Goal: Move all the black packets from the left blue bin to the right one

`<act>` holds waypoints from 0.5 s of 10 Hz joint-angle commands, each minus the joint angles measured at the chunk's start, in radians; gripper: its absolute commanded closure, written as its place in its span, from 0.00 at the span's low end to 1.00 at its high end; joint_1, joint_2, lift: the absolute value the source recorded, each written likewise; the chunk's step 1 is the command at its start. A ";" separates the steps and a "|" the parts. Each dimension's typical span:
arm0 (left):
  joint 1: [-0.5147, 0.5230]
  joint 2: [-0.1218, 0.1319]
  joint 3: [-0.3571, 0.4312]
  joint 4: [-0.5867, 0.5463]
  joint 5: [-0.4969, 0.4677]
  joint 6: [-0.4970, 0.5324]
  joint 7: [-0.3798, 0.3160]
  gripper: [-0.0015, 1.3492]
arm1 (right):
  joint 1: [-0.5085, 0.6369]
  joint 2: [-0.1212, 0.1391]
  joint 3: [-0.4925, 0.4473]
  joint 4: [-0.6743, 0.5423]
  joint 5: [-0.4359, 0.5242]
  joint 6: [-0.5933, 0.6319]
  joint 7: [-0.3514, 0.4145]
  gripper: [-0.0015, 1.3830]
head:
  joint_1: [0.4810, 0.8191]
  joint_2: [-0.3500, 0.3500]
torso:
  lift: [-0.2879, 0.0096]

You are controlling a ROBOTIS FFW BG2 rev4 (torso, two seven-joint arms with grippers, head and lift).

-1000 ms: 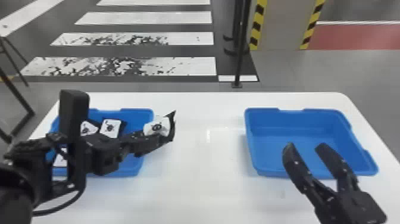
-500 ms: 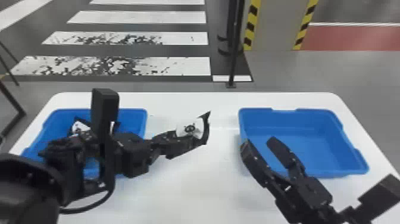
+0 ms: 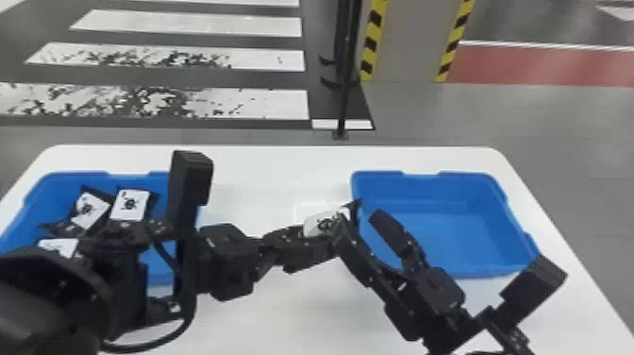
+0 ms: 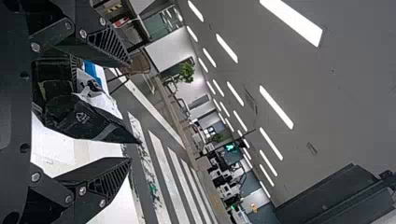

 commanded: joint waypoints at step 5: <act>0.004 0.000 -0.017 0.000 0.024 -0.011 0.001 0.89 | -0.018 0.001 0.004 0.046 -0.031 -0.014 0.011 0.92 | 0.63 0.37 | 0.35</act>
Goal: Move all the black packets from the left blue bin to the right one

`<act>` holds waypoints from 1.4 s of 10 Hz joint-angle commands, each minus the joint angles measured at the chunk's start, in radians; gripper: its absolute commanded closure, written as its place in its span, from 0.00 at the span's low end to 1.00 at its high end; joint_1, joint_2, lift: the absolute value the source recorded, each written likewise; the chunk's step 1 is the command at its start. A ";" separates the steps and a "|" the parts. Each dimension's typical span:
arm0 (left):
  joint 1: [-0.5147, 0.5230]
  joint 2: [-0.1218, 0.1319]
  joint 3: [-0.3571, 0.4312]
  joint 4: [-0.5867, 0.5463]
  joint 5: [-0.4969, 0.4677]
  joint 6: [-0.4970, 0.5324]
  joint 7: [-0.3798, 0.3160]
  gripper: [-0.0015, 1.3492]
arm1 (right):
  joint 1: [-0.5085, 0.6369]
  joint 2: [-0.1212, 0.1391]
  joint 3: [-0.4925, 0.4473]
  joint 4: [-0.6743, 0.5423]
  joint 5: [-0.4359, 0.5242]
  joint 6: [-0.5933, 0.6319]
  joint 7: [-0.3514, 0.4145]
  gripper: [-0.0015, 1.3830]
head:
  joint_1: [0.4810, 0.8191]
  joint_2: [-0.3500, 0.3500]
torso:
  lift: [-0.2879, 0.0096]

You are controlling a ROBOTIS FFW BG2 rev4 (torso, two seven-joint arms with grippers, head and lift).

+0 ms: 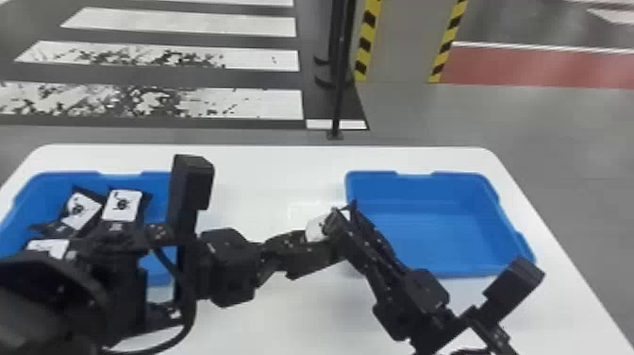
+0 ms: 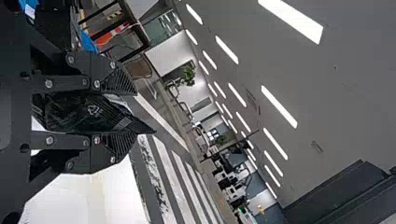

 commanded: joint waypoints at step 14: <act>0.228 -0.049 0.310 -0.130 0.041 -0.031 0.058 0.13 | -0.289 -0.044 -0.308 0.384 0.196 -0.014 -0.016 0.64 | 0.63 0.24 | 0.35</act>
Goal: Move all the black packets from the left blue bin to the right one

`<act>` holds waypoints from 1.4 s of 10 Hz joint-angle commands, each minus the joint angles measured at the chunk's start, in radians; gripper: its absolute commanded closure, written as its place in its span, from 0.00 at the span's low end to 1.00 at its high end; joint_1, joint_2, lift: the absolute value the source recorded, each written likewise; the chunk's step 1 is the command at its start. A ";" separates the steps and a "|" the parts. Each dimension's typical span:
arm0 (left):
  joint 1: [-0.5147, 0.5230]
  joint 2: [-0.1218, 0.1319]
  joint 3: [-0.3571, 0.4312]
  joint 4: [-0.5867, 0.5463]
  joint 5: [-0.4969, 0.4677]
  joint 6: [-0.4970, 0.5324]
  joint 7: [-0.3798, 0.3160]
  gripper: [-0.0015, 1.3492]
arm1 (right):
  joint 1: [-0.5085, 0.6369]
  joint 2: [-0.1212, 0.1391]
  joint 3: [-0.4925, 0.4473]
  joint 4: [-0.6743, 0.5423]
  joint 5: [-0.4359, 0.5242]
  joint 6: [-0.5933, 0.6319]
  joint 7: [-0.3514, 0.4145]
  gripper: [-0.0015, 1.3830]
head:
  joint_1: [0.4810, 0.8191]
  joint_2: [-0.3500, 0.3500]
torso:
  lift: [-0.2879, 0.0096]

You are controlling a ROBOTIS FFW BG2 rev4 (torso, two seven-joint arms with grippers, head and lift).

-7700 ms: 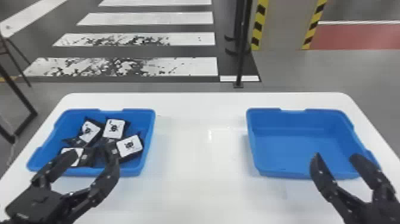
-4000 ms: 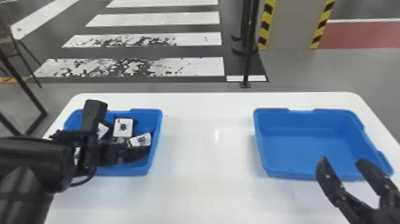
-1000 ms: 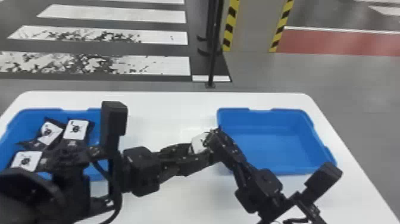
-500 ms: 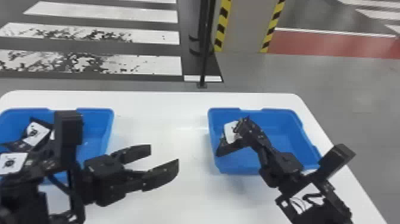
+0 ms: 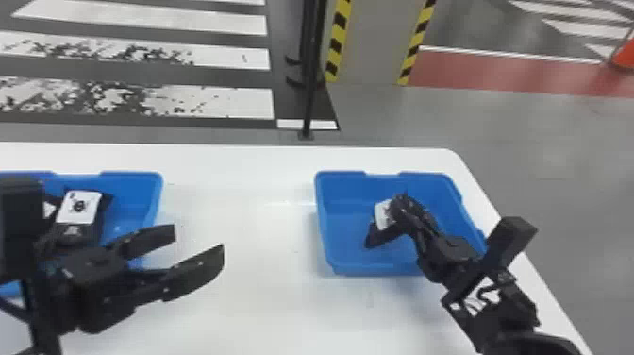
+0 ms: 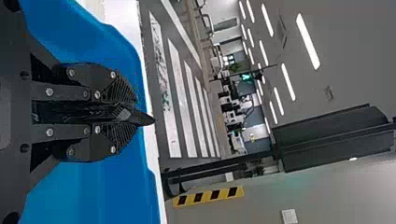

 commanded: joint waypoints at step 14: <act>-0.222 -0.003 0.208 0.121 -0.375 0.292 0.109 0.13 | 0.502 0.057 0.143 -0.467 0.019 -0.127 -0.135 0.09 | 0.63 0.77 | 0.35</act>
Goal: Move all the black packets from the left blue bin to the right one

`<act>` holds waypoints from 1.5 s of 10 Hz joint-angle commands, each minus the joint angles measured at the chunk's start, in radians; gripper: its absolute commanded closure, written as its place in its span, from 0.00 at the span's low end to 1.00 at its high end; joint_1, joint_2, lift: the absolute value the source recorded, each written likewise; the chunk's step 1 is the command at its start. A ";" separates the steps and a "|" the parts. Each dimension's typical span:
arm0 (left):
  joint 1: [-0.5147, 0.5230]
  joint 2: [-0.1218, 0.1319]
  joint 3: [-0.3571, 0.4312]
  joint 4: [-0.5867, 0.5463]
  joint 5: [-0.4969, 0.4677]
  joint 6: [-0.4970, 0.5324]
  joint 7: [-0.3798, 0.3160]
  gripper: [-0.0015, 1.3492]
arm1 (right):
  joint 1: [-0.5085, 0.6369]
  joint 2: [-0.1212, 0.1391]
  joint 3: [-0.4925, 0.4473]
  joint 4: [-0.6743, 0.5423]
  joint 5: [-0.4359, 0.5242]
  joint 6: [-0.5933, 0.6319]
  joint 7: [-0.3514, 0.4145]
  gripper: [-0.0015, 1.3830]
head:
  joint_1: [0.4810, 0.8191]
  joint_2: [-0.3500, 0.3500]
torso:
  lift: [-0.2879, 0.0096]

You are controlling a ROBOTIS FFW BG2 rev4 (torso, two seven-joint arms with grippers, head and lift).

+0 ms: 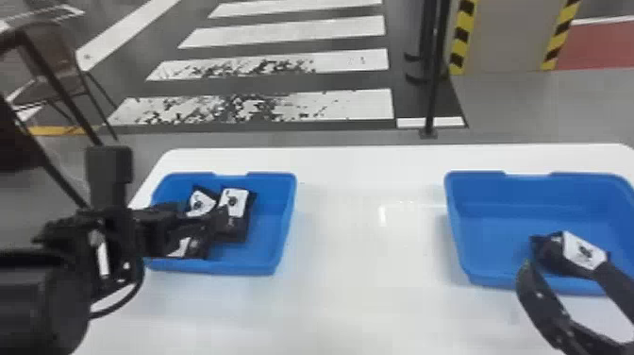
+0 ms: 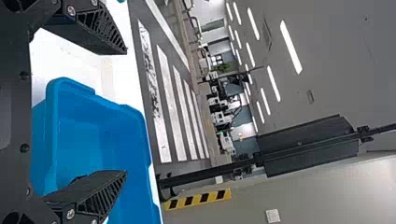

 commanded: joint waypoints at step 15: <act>-0.463 0.045 -0.268 0.750 -0.147 0.082 -0.034 0.84 | -0.004 -0.003 -0.005 0.021 -0.052 0.001 0.002 0.10 | 0.63 0.74 | 0.35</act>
